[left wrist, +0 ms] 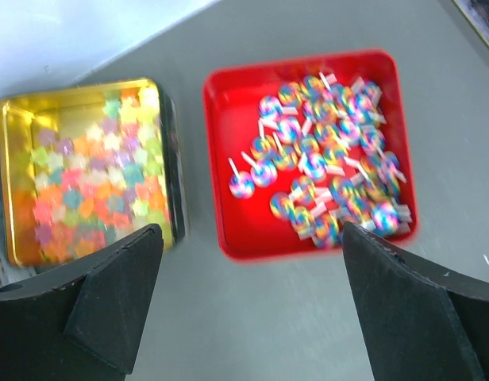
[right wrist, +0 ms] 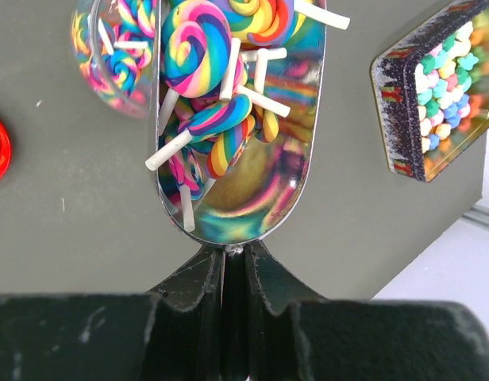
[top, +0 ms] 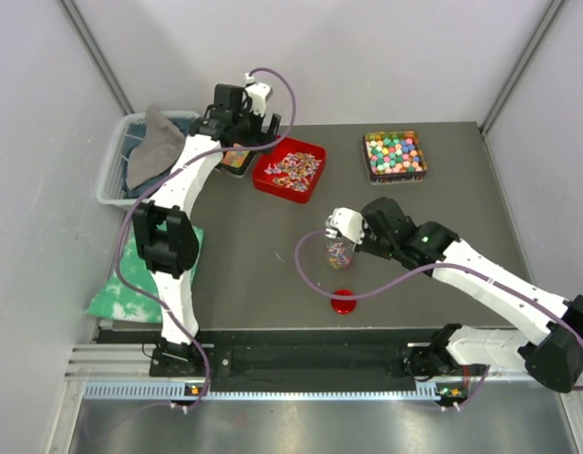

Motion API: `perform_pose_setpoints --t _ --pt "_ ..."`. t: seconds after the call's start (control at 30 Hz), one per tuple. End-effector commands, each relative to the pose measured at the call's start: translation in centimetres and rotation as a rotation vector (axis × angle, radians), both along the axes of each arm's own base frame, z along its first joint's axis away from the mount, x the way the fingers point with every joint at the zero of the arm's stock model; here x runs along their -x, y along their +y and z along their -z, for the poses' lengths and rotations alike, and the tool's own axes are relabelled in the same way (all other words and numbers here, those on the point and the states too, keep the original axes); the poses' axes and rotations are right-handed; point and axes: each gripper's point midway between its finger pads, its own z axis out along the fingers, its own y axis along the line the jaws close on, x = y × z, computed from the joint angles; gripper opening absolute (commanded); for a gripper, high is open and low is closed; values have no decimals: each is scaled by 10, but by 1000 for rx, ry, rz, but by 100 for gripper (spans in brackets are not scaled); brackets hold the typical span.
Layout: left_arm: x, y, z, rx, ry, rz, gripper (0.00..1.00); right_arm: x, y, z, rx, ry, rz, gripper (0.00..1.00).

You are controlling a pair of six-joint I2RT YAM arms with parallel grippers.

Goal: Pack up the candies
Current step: Place the fake candies in the packing bottle.

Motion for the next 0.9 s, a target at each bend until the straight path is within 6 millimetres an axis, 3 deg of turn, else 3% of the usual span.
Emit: perform_pose_setpoints --t 0.0,0.27,0.87 --pt "36 6 4 -20 63 42 99 3 -1 -20 -42 -35 -44 0" --pt "62 12 12 -53 107 80 99 16 -14 -23 31 -9 -104 0" --pt "84 6 10 -29 137 143 99 13 -31 -23 189 20 -120 0"
